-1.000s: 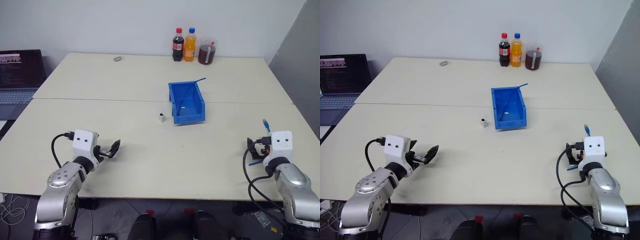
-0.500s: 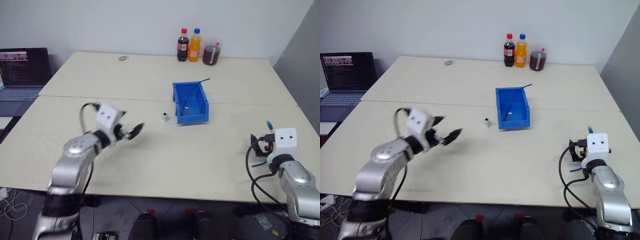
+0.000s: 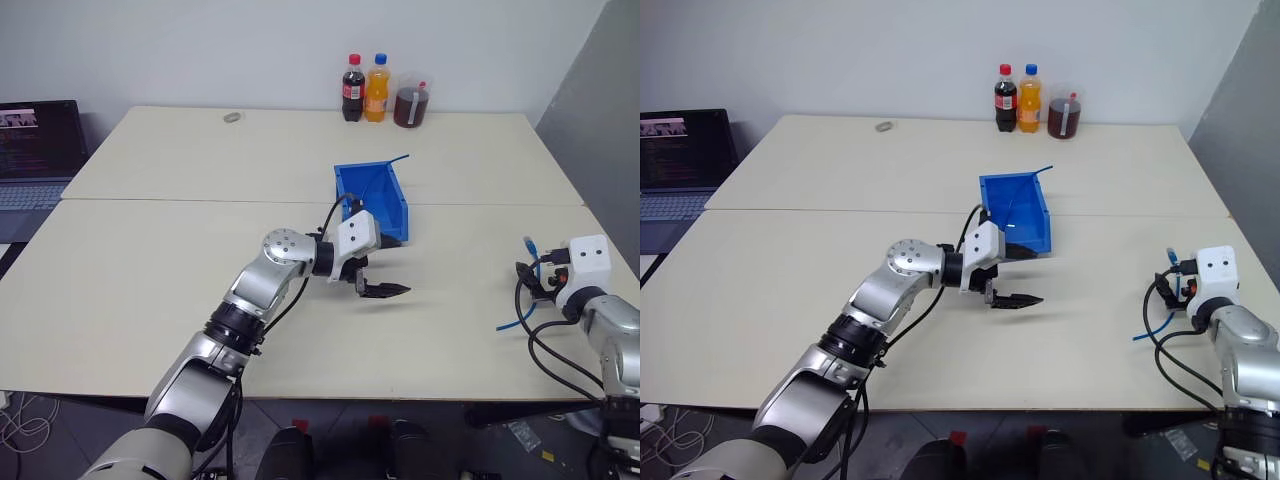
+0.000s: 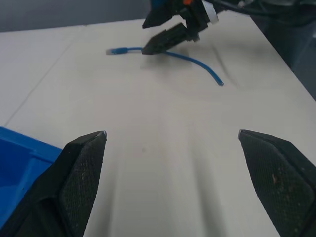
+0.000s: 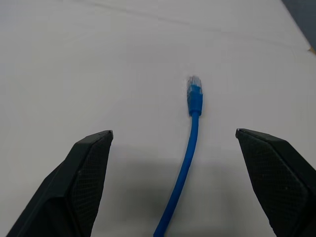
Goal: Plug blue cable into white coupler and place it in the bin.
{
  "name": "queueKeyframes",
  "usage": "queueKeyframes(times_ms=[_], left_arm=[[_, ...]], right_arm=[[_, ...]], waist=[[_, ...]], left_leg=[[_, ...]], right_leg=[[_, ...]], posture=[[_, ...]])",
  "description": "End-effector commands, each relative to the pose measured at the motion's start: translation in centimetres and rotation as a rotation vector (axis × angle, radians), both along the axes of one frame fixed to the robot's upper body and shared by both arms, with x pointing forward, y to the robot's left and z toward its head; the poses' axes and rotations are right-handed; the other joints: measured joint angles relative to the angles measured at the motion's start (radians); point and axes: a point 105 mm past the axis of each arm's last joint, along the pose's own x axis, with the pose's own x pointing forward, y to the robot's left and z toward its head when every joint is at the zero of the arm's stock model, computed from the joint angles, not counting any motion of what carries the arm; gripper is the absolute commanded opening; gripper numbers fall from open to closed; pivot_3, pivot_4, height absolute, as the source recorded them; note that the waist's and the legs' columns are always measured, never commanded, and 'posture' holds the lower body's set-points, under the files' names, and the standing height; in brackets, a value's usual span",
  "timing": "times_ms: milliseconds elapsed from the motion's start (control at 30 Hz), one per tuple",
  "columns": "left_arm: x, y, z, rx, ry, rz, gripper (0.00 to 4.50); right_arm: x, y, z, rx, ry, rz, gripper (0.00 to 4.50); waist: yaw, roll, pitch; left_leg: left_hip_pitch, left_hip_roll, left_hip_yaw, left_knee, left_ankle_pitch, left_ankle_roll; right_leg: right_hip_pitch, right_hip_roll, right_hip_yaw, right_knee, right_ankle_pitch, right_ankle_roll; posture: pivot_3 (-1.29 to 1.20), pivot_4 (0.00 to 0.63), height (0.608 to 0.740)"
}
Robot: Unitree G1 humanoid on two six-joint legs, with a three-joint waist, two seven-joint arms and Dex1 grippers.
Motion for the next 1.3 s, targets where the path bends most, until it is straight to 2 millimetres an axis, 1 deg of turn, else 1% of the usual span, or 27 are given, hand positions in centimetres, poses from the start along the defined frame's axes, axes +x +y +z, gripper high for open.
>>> queueKeyframes(times_ms=[33,200,267,300,367,400,433,467,567,633,700,733,767,800,833,867,933,967,1033,1067,1133,1200,1300], left_arm=[[0.5,-0.7,1.1,-0.021,-0.063,-0.02,4.5],[0.8,-0.9,1.3,-0.043,-0.063,-0.01,4.5],[0.7,-0.9,1.4,-0.047,-0.064,-0.009,4.5],[0.8,-0.9,1.4,-0.048,-0.065,-0.006,4.5],[0.8,-0.7,1.5,-0.048,-0.065,0.002,4.5],[0.8,-0.6,1.5,-0.049,-0.065,0.006,4.5],[0.8,-0.5,1.5,-0.049,-0.066,0.008,4.5],[0.8,-0.4,1.5,-0.049,-0.066,0.01,4.5],[0.7,-0.1,1.5,-0.047,-0.066,0.015,4.5],[0.7,0.0,1.5,-0.046,-0.066,0.019,4.5],[0.7,0.1,1.5,-0.05,-0.064,0.019,4.5],[0.7,0.1,1.6,-0.055,-0.063,0.019,4.5],[0.7,0.1,1.7,-0.061,-0.063,0.019,4.5],[0.7,0.1,1.8,-0.064,-0.063,0.019,4.5],[0.6,0.2,1.9,-0.066,-0.065,0.019,4.5],[0.6,0.3,1.9,-0.063,-0.07,0.016,4.5],[0.6,0.7,2.1,-0.047,-0.104,0.01,4.5],[0.7,1.0,2.4,-0.049,-0.117,0.018,4.5],[0.7,2.3,3.5,-0.063,-0.132,0.029,4.5],[0.7,2.8,3.8,-0.063,-0.137,0.03,4.5],[0.4,4.0,4.0,-0.043,-0.15,0.029,4.5],[0.3,5.5,4.0,-0.016,-0.152,0.04,4.5],[0.0,7.5,3.5,0.023,-0.126,0.054,4.5]], right_arm=[[1.0,-1.6,0.8,0.038,-0.009,-0.018,4.24],[2.0,-1.6,-0.1,0.148,0.053,-0.011,4.24],[2.2,-1.8,-0.3,0.161,0.065,-0.011,3.87],[2.3,-1.8,-0.4,0.171,0.07,-0.012,3.77],[2.4,-1.8,-0.5,0.184,0.075,-0.013,3.16],[2.5,-1.8,-0.6,0.187,0.076,-0.014,2.96],[2.5,-1.8,-0.7,0.188,0.08,-0.015,2.62],[2.5,-1.8,-0.8,0.186,0.085,-0.016,2.41],[2.7,-1.9,-1.1,0.2,0.09,-0.035,1.56],[2.8,-1.9,-1.2,0.198,0.09,-0.039,1.15],[2.9,-1.8,-1.1,0.189,0.086,-0.029,0.6],[3.0,-1.6,-0.9,0.171,0.084,-0.01,0.4],[3.1,-1.3,-0.8,0.149,0.082,0.012,0.05],[3.2,-0.9,-0.5,0.105,0.079,0.054,0.05],[3.4,0.0,-0.1,0.042,0.076,0.135,0.05],[3.4,1.1,0.4,-0.019,0.078,0.226,0.05],[3.3,3.3,1.3,-0.081,0.088,0.407,0.05],[3.1,4.5,2.0,-0.119,0.098,0.51,0.05],[2.6,7.0,4.1,-0.226,0.099,0.741,0.05],[2.4,7.9,4.8,-0.261,0.101,0.825,0.05],[2.2,9.5,6.0,-0.296,0.095,0.949,0.05],[2.2,11.4,6.6,-0.285,0.101,1.056,0.05],[1.8,14.2,6.5,-0.271,0.135,1.212,0.05]], waist=[[0.001,0.0,0.0],[0.001,0.0,0.0],[0.002,0.0,0.0],[0.002,0.0,0.0],[0.002,0.0,0.0],[0.002,0.0,0.0],[0.002,0.0,0.0],[0.001,0.0,0.0],[0.0,0.0,0.0],[-0.001,0.0,0.0],[-0.001,0.0,0.0],[-0.001,0.0,0.0],[-0.001,0.0,0.0],[-0.001,0.0,0.0],[-0.001,0.0,0.0],[-0.001,0.0,0.0],[-0.004,0.0,0.0],[-0.008,0.001,0.0],[-0.013,0.001,0.001],[-0.018,0.002,0.001],[-0.022,0.002,0.001],[-0.024,0.002,0.001],[-0.024,0.001,0.002]], left_leg=[[0.0,0.0,0.0,0.0,0.0,0.0],[0.0,0.0,0.0,0.0,0.0,0.0],[0.0,0.0,0.0,0.0,0.0,0.0],[0.0,0.0,0.0,0.0,0.0,0.0],[0.0,0.0,0.0,0.0,0.0,0.0],[0.0,0.0,0.0,0.0,0.0,0.0],[0.0,0.0,0.0,0.0,0.0,0.0],[0.0,0.0,0.0,0.0,0.0,0.0],[0.0,0.0,0.0,0.0,0.0,0.0],[0.0,0.0,0.0,0.0,0.0,0.0],[0.0,0.0,0.0,0.001,0.0,0.0],[0.0,0.0,0.0,0.001,0.0,0.0],[0.0,0.0,0.001,0.001,0.0,0.0],[0.0,0.0,0.0,0.001,0.0,0.0],[0.0,0.0,0.0,0.001,0.0,0.0],[0.0,0.0,0.001,0.001,0.0,0.0],[0.0,0.0,0.0,0.001,0.0,0.0],[0.001,0.0,0.001,0.0,0.0,0.0],[0.0,0.0,0.0,0.001,0.0,0.0],[0.0,0.0,0.0,0.001,0.0,0.0],[0.0,0.0,0.0,0.001,0.0,0.0],[0.001,0.001,0.0,0.001,0.0,0.0],[0.002,0.001,0.0,0.0,0.0,0.0]], right_leg=[[0.0,0.0,0.0,0.0,0.0,0.0],[0.0,0.0,0.0,0.0,0.0,0.0],[0.0,0.0,0.0,0.0,0.0,0.0],[0.0,0.0,0.0,0.0,0.0,0.0],[0.0,0.0,0.001,0.0,0.0,0.0],[0.0,0.0,0.001,0.0,0.0,0.0],[0.0,0.0,0.001,0.0,0.0,0.0],[0.0,0.0,0.0,0.0,0.0,0.0],[0.0,0.0,0.0,0.001,0.0,0.0],[0.0,0.0,0.001,0.001,0.0,0.0],[0.0,0.0,0.001,0.001,0.0,0.0],[0.0,0.0,0.001,0.001,0.0,0.0],[0.0,0.0,0.001,0.001,0.0,0.0],[0.0,0.0,0.001,0.001,0.0,0.0],[0.0,0.0,0.001,0.001,0.0,0.0],[0.0,0.0,0.001,0.001,0.0,0.0],[0.0,0.0,0.001,0.001,0.0,0.0],[0.0,0.0,0.001,0.001,0.0,0.0],[0.0,0.0,0.001,0.001,0.0,0.0],[0.0,0.0,0.001,0.001,0.0,0.0],[0.0,0.0,0.001,0.001,0.0,0.001],[0.0,0.0,0.001,0.001,0.0,0.001],[0.0,0.001,0.001,0.001,0.0,0.0]], posture=[[0.0,0.15,0.74],[0.0,0.15,0.74],[0.0,0.15,0.74],[0.0,0.15,0.74],[0.0,0.15,0.74],[0.0,0.15,0.74],[0.0,0.15,0.74],[0.0,0.15,0.74],[0.0,0.15,0.74],[0.0,0.15,0.74],[0.0,0.15,0.74],[0.0,0.15,0.74],[0.0,0.15,0.74],[0.0,0.15,0.74],[0.0,0.15,0.74],[0.0,0.15,0.74],[0.0,0.15,0.74],[0.0,0.15,0.74],[0.0,0.15,0.74],[0.0,0.15,0.74],[0.0,0.15,0.74],[0.0,0.15,0.74],[0.0,0.15,0.74]])
